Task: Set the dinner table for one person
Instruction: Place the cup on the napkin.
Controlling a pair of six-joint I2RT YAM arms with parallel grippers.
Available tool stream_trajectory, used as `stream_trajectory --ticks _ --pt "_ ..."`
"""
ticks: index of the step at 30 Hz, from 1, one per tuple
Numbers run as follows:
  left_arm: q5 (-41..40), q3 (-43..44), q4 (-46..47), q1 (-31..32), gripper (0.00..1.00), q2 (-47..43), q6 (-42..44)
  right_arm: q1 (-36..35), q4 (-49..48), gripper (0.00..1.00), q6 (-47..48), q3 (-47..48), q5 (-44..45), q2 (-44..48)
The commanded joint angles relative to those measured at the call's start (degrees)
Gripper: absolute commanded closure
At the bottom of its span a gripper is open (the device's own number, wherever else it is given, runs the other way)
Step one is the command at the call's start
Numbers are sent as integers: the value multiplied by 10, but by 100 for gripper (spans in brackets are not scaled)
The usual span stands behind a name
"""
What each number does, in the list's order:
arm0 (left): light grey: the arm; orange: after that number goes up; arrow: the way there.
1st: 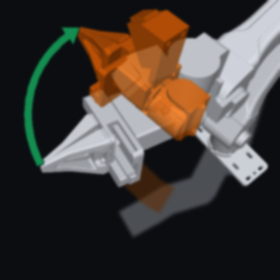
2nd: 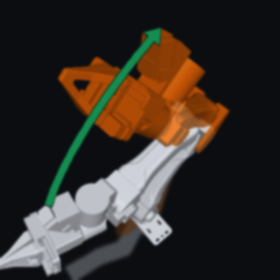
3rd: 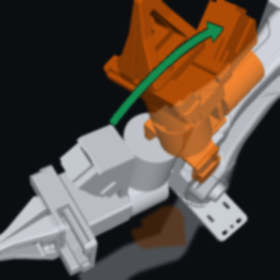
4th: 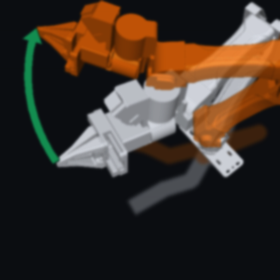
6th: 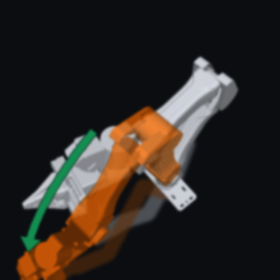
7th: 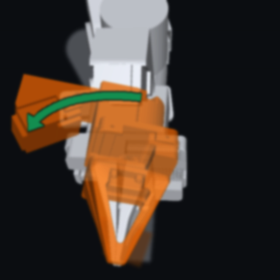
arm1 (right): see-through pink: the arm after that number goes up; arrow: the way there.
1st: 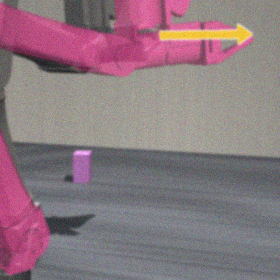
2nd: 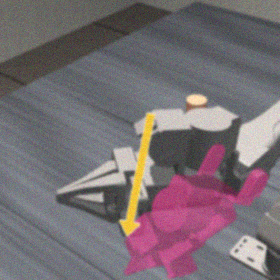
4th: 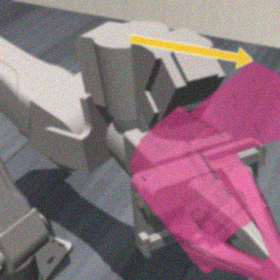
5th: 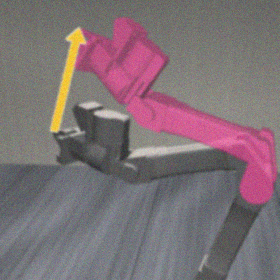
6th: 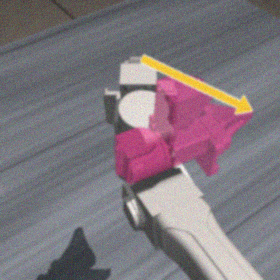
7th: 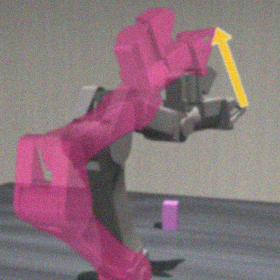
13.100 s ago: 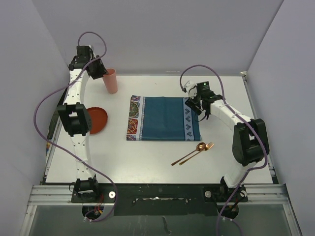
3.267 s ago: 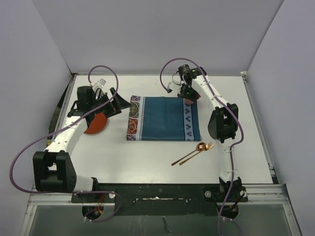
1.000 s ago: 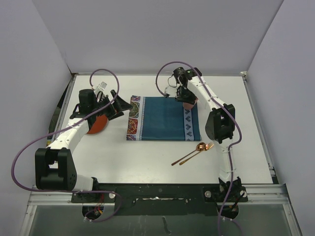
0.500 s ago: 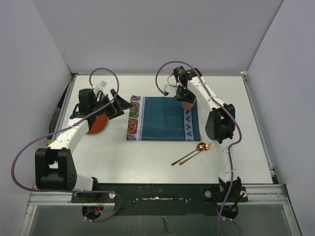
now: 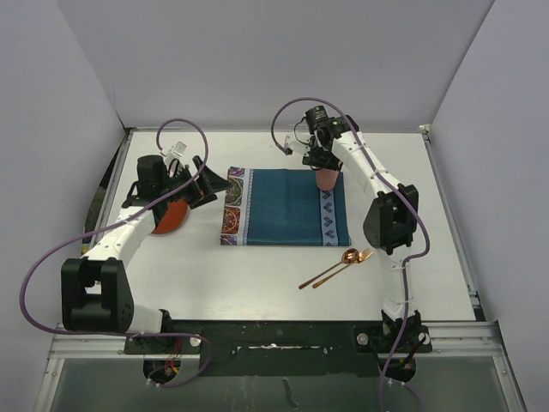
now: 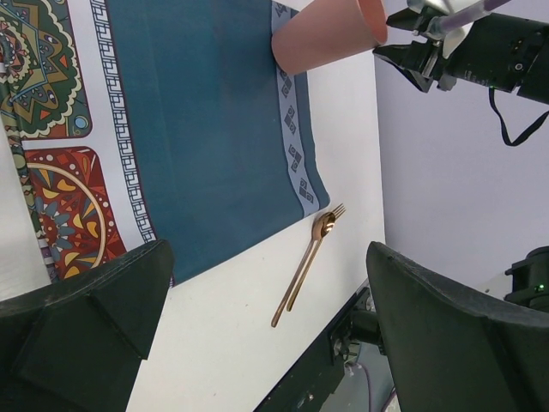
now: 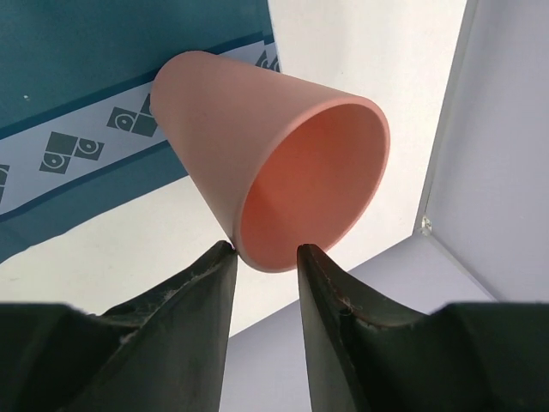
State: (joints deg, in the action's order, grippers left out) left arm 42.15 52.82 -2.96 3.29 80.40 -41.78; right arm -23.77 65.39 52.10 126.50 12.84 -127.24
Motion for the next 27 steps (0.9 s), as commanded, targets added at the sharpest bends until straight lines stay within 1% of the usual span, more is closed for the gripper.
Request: stream_trajectory --ticks 1,18,23,27 --pt "13 -4 36 1 2 -10 0 -5 -23 64 5 -8 5 45" --pt "11 1 33 7 2 -13 0 -8 -30 65 -2 -38 4 66" --pt "11 5 33 10 2 -10 -1 -11 -23 65 -5 -40 4 81" --pt "11 8 34 13 2 -8 -1 -11 -25 65 -9 -61 3 101"
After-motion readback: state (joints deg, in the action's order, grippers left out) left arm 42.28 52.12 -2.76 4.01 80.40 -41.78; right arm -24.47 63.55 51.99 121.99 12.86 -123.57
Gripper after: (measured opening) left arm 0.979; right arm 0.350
